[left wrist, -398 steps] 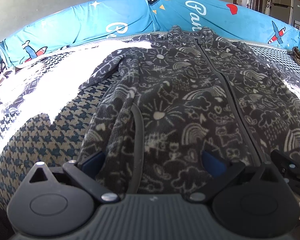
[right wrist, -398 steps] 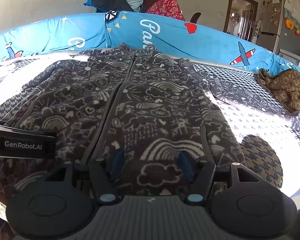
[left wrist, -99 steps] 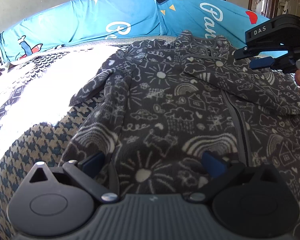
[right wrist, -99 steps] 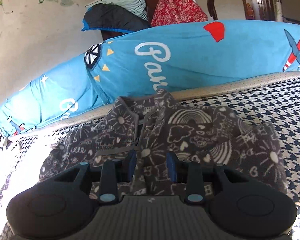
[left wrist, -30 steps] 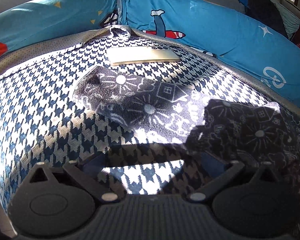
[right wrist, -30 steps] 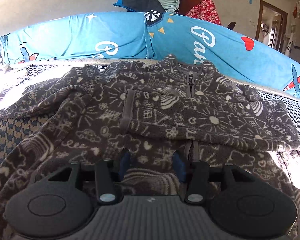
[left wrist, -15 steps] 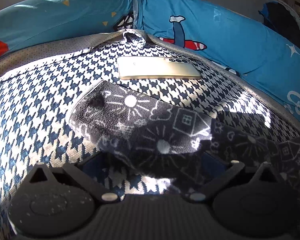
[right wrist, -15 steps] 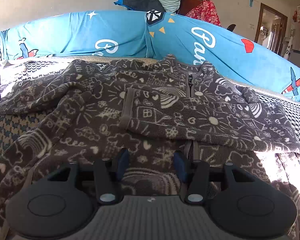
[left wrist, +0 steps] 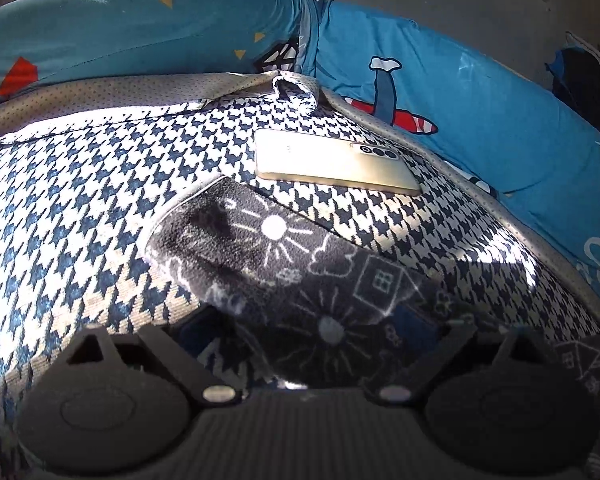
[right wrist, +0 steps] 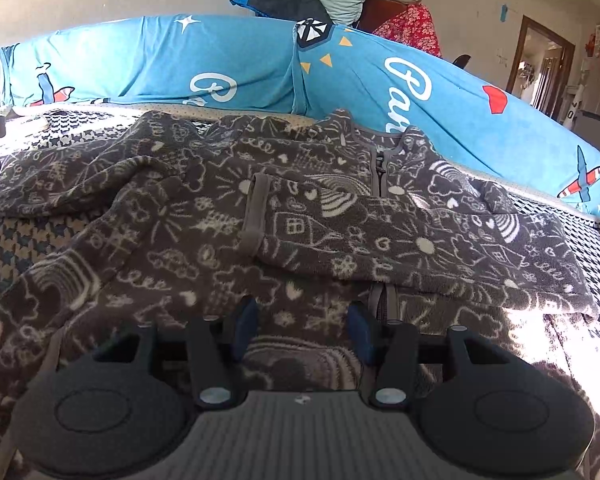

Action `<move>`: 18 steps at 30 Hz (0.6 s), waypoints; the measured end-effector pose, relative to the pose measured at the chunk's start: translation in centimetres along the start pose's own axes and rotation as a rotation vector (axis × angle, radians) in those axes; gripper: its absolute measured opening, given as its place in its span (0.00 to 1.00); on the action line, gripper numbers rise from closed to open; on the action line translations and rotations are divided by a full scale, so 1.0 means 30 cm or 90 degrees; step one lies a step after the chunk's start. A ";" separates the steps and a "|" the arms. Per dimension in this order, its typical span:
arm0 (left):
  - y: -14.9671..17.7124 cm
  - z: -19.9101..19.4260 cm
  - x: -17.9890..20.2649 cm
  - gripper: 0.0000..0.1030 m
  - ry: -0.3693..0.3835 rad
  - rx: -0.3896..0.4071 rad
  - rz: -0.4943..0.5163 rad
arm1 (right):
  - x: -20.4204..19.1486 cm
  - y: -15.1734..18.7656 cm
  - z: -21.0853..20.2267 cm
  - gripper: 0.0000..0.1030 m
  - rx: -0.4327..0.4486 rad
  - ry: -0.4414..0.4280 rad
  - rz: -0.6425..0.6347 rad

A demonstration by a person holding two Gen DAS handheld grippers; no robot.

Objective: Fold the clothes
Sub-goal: 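Reach the left gripper to the other sleeve cuff and grasp it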

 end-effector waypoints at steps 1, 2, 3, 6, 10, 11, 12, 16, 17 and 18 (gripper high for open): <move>-0.001 -0.003 -0.005 0.59 0.000 0.002 -0.007 | 0.001 0.000 0.000 0.48 0.000 -0.001 0.001; -0.003 -0.006 -0.010 0.52 0.001 0.003 -0.014 | 0.001 0.000 0.000 0.48 0.000 -0.001 0.002; -0.004 -0.008 -0.014 0.42 0.002 0.004 -0.020 | 0.002 0.000 0.000 0.48 0.001 -0.002 0.003; -0.003 -0.009 -0.013 0.19 0.013 0.005 -0.024 | 0.004 0.001 0.000 0.48 0.001 -0.003 0.004; -0.008 -0.040 0.033 0.11 0.042 0.029 0.003 | 0.005 0.001 -0.001 0.48 0.002 -0.004 0.005; -0.011 -0.054 0.051 0.11 0.050 0.040 0.014 | 0.005 0.001 -0.002 0.48 0.003 -0.004 0.006; -0.014 -0.071 0.070 0.11 0.060 0.052 0.026 | 0.006 0.001 -0.002 0.48 0.003 -0.005 0.007; -0.018 -0.204 0.238 0.11 0.179 0.100 0.134 | 0.014 0.001 -0.003 0.48 0.003 -0.012 0.016; -0.012 -0.240 0.288 0.11 0.218 0.107 0.167 | 0.016 0.001 -0.004 0.48 0.003 -0.014 0.019; 0.000 -0.274 0.340 0.11 0.260 0.113 0.204 | 0.018 0.000 -0.004 0.48 0.002 -0.015 0.021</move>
Point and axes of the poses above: each gripper's, at about its wrist camera, not at the fingertips, and z roughly the way its jaws point, x to its right, y to its underside, the point moved 2 cm from there along z, roughly the way its jaws point, and after that the axes turned 15 degrees about z, right-handed, at the moved point
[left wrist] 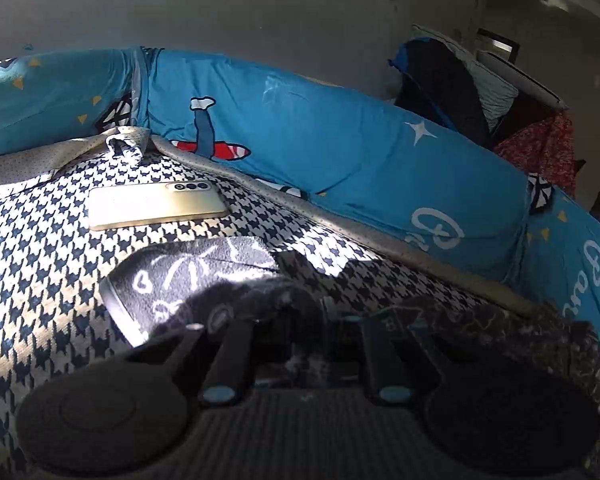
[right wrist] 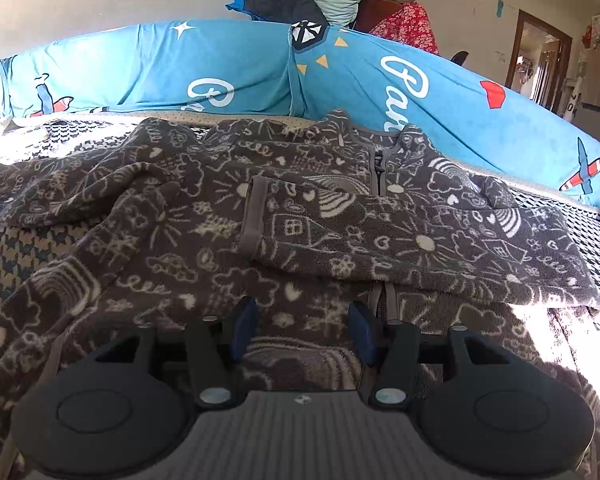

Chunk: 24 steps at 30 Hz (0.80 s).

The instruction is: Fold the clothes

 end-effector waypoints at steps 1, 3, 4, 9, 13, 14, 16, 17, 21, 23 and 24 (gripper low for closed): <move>-0.007 -0.013 0.080 0.12 0.055 0.004 0.046 | 0.002 0.000 0.000 0.48 0.000 -0.001 0.002; 0.000 -0.051 0.235 0.24 0.142 0.013 0.139 | 0.005 -0.001 0.000 0.48 -0.001 -0.004 0.006; 0.012 -0.077 0.291 0.35 0.159 0.022 0.172 | 0.006 -0.001 0.000 0.48 -0.001 -0.005 0.008; 0.026 -0.195 0.419 0.76 0.208 0.069 0.240 | 0.014 -0.003 -0.002 0.48 -0.002 -0.011 0.018; 0.000 -0.238 0.393 0.76 0.205 0.051 0.220 | 0.029 -0.008 -0.005 0.48 -0.006 -0.025 0.040; -0.007 -0.243 0.381 0.76 0.197 0.044 0.218 | 0.034 -0.010 -0.006 0.48 -0.007 -0.030 0.046; -0.016 -0.248 0.351 0.79 0.182 0.029 0.209 | 0.043 -0.014 -0.008 0.48 -0.010 -0.039 0.058; -0.017 -0.248 0.338 0.83 0.177 0.023 0.205 | 0.044 -0.016 -0.009 0.48 -0.011 -0.042 0.060; -0.018 -0.234 0.290 0.85 0.129 0.003 0.239 | 0.040 -0.030 -0.018 0.48 -0.021 -0.043 0.060; -0.025 -0.220 0.270 0.86 0.102 -0.007 0.255 | 0.036 -0.042 -0.025 0.48 -0.031 -0.041 0.064; -0.031 -0.210 0.257 0.88 0.090 -0.013 0.256 | 0.034 -0.052 -0.027 0.48 -0.038 -0.043 0.068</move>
Point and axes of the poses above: each gripper's, at about its wrist camera, not at the fingertips, and z roughly the way its jaws point, x to its right, y to its underside, the point moved 2 cm from there along z, roughly the way its jaws point, and after that the axes turned 15 degrees about z, right-handed, at the moved point
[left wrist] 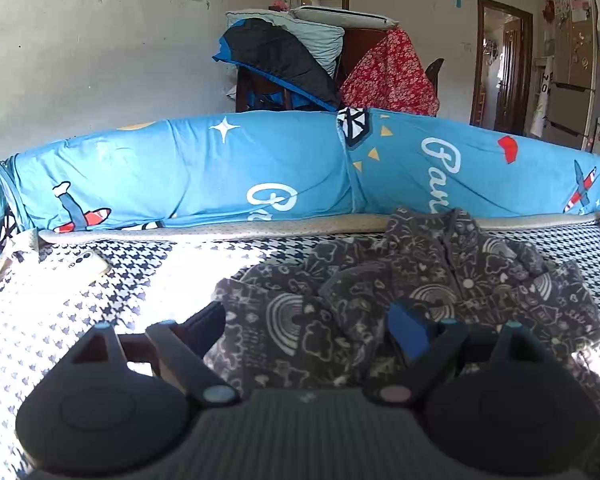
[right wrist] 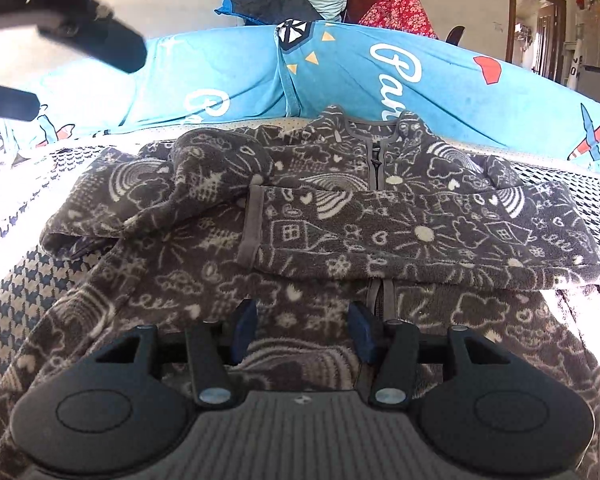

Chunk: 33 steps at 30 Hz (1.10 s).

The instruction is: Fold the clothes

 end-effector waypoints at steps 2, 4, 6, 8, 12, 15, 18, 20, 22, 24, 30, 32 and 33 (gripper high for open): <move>-0.002 0.021 -0.038 0.92 -0.012 -0.018 -0.018 | -0.007 -0.028 -0.006 0.49 -0.015 -0.014 0.012; -0.004 0.043 -0.073 0.97 -0.025 -0.031 -0.047 | -0.013 -0.065 -0.015 0.49 -0.023 -0.040 0.028; -0.008 0.072 -0.105 0.97 -0.034 -0.042 -0.080 | -0.024 -0.110 -0.022 0.51 -0.023 -0.077 0.033; -0.008 0.102 -0.129 0.97 -0.035 -0.058 -0.109 | -0.037 -0.152 -0.026 0.57 -0.023 -0.111 0.036; 0.006 0.151 -0.165 0.97 -0.045 -0.098 -0.155 | -0.074 -0.203 0.007 0.63 -0.015 -0.143 0.027; 0.024 0.165 -0.188 0.97 -0.059 -0.120 -0.176 | -0.106 -0.230 0.038 0.66 -0.014 -0.166 0.021; 0.036 0.166 -0.212 0.98 -0.074 -0.126 -0.189 | -0.157 -0.239 0.078 0.70 -0.015 -0.177 0.000; 0.042 0.165 -0.228 0.98 -0.084 -0.128 -0.196 | -0.193 -0.237 0.110 0.71 -0.008 -0.175 -0.030; 0.047 0.168 -0.240 1.00 -0.093 -0.131 -0.201 | -0.218 -0.234 0.146 0.71 -0.003 -0.159 -0.059; 0.052 0.174 -0.247 1.00 -0.100 -0.137 -0.207 | -0.233 -0.226 0.193 0.71 -0.006 -0.125 -0.082; 0.062 0.189 -0.238 1.00 -0.091 -0.146 -0.206 | -0.220 -0.266 0.242 0.11 0.025 -0.101 -0.075; 0.063 0.191 -0.220 1.00 -0.083 -0.144 -0.194 | -0.205 -0.304 0.220 0.10 0.055 -0.107 -0.052; 0.062 0.191 -0.210 1.00 -0.080 -0.143 -0.187 | -0.195 -0.326 0.201 0.10 0.077 -0.106 -0.042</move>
Point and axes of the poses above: each gripper's, at about its wrist camera, not at the fingertips, and z roughly the way its jaws point, x to its right, y to its underside, the point moved 2 cm from there along z, roughly the way its jaws point, and after that the axes turned 15 degrees about z, right-handed, at the moved point
